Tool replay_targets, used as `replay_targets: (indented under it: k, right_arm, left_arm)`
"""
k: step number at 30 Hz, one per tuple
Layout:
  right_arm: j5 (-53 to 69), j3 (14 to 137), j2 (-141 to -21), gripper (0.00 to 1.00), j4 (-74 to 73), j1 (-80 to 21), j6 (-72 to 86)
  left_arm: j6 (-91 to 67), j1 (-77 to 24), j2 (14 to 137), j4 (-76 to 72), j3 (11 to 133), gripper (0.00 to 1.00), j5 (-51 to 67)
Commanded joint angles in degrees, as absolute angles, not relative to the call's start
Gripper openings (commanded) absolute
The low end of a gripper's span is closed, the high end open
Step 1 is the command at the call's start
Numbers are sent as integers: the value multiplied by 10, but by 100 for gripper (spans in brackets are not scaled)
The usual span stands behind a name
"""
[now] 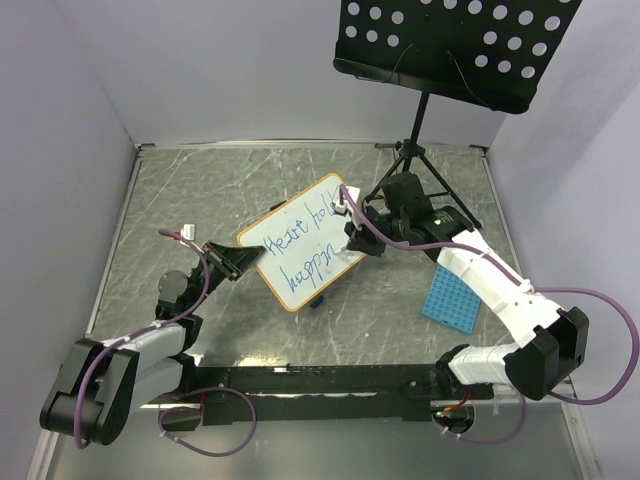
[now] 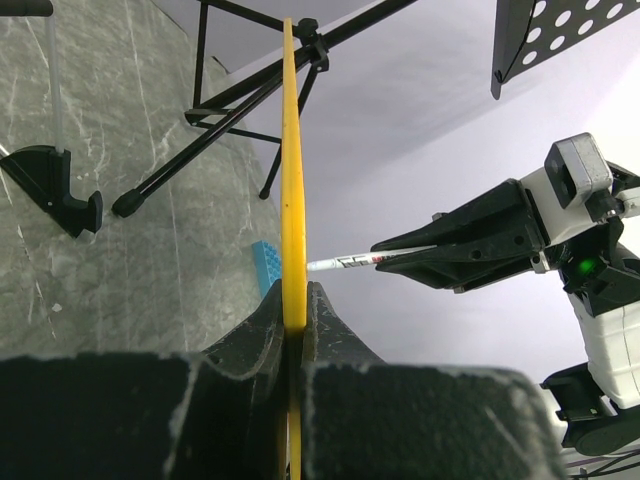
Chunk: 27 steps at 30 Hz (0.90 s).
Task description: Write a sentence on the whiteboard
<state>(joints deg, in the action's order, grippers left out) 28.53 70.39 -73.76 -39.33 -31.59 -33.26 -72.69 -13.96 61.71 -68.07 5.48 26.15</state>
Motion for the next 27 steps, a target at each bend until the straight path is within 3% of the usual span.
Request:
replay_targets:
  k: [1, 27]
  right_arm:
    - [289, 731, -740, 0, -417, -313, -343]
    - [371, 708, -680, 0, -336, -263, -307]
  left_arm:
    - [-747, -140, 604, -783, 65, 1, 265]
    - [-744, -138, 591, -776, 59, 1, 265]
